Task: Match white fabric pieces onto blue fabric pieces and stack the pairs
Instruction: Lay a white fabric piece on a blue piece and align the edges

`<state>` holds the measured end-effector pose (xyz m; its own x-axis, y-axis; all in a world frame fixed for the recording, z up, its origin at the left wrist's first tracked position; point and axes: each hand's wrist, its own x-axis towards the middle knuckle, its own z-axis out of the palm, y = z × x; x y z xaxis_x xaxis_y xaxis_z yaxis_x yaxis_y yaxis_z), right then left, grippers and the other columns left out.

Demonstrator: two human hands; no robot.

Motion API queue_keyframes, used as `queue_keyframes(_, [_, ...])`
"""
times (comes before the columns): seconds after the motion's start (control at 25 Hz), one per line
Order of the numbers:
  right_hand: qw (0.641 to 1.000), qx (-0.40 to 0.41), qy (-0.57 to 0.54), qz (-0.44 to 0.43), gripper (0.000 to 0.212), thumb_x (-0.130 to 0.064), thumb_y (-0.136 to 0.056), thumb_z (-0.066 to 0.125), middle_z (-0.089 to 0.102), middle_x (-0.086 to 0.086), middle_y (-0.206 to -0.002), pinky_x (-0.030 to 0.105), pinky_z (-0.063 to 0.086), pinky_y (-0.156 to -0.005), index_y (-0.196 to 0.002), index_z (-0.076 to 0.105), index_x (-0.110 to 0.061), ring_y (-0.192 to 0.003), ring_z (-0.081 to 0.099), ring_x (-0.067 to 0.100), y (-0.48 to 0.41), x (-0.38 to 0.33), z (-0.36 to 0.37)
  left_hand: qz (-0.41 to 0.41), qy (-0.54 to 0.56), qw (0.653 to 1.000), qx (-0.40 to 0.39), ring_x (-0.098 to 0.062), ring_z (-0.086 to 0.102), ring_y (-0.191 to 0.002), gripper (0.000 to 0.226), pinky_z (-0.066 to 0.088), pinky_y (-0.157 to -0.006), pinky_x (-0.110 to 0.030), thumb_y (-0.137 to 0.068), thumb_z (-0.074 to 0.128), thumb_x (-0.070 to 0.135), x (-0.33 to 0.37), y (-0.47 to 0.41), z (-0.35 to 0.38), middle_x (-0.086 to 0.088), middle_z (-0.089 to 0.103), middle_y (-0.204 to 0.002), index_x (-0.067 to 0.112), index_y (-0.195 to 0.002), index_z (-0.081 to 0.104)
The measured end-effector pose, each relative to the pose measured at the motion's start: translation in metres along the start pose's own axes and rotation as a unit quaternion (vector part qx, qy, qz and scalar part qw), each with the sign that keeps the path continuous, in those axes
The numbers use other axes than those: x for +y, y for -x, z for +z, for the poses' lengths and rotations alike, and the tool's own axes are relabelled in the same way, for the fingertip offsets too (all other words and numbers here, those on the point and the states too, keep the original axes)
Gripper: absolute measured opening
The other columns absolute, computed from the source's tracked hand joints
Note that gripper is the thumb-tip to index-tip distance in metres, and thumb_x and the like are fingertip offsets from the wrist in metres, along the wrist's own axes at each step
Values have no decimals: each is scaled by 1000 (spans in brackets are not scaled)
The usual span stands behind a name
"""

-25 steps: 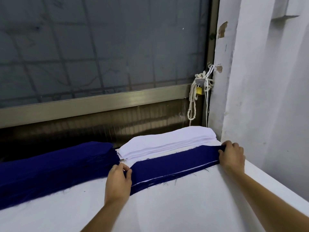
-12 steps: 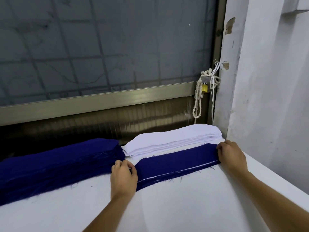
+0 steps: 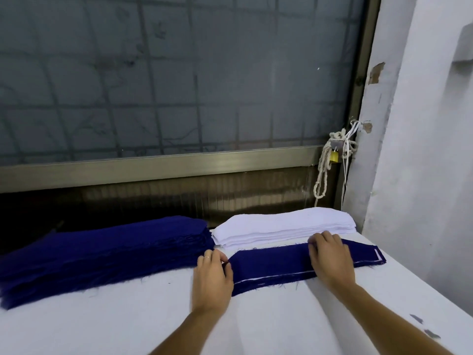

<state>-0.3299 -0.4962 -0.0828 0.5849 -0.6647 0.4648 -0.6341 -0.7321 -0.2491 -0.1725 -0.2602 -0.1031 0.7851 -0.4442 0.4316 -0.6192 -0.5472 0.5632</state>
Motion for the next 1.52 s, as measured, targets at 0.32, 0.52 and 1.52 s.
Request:
queue_keyframes(0.32, [979,-105,-138,-106,12,-28,-101,50,64,-8,-75,29,52,-63,-97,60,-33,-69,59,10,-8,-169,-5,20,-78,991,111,-10,49,-98,14,43,-89,-29,-101,55,32,-87,-46,-151,10,56,-107,24,-112,58])
queue_keyframes(0.52, [963,-110,-186,-163,13,-28,-101,51,63,-13,-83,30,51,-73,-95,60,-34,-83,57,8,-17,-268,7,-117,-189,968,116,-25,54,-119,34,43,-101,-43,-103,49,38,-212,-57,-239,-4,61,-128,18,-129,58])
queue_keyframes(1.52, [943,-192,-136,-235,42,-28,-100,56,49,-9,-141,41,27,-117,-141,47,-31,-134,43,14,-57,-368,74,-127,-113,985,17,-13,63,-99,30,57,-92,-40,-91,74,26,-283,-109,-283,9,63,-110,32,-116,58])
